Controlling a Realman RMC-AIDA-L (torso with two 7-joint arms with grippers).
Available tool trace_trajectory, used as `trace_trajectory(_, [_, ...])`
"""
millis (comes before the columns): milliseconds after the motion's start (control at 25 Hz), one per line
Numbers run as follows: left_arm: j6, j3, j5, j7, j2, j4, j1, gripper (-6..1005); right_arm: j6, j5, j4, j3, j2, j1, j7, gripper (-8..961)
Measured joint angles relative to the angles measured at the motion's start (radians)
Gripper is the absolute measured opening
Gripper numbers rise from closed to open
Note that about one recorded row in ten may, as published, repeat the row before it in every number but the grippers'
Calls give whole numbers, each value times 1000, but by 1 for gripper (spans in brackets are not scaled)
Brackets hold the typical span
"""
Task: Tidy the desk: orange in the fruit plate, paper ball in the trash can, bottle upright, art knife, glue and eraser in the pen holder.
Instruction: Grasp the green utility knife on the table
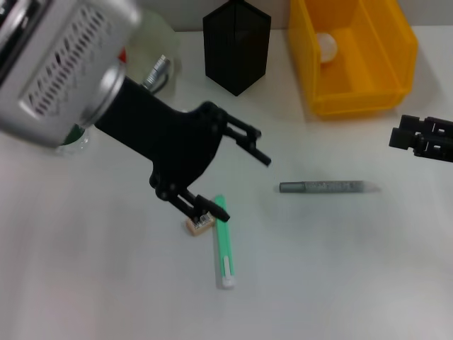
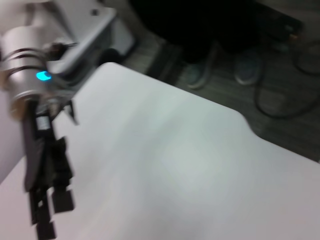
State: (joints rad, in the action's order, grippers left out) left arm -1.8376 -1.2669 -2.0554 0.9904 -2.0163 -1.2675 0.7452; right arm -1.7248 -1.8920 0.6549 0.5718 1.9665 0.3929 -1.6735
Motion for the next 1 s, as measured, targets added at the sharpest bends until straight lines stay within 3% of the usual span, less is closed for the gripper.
trace_trajectory(160, [13,-67,-16,-53,16,-9,31,785,1,2,-2,-1,-2,-6,-19,809])
trace_trajectory(400, [59,-153,-74,-166,5,-36,47,784,1,0,-4,-25,-3,-10,-29,810])
trace_trajectory(600, [70,-178,-134,-238,-9,-39,62,784,10,0,-6,-27,-3,-10,-35,810])
trace_trajectory(640, [111,-222,-197,-274,-30,-37,68,784,13,-1,-6,-27,-3,-10,-37,810])
trace_trajectory(720, [139,-247,-224,-286,-38,-21,80,783,16,-1,-6,-27,-3,-10,-38,810])
trace_trajectory(1000, [162,-303,-253,-290,-49,89,174,783,22,-1,-6,-27,-3,-5,-38,809])
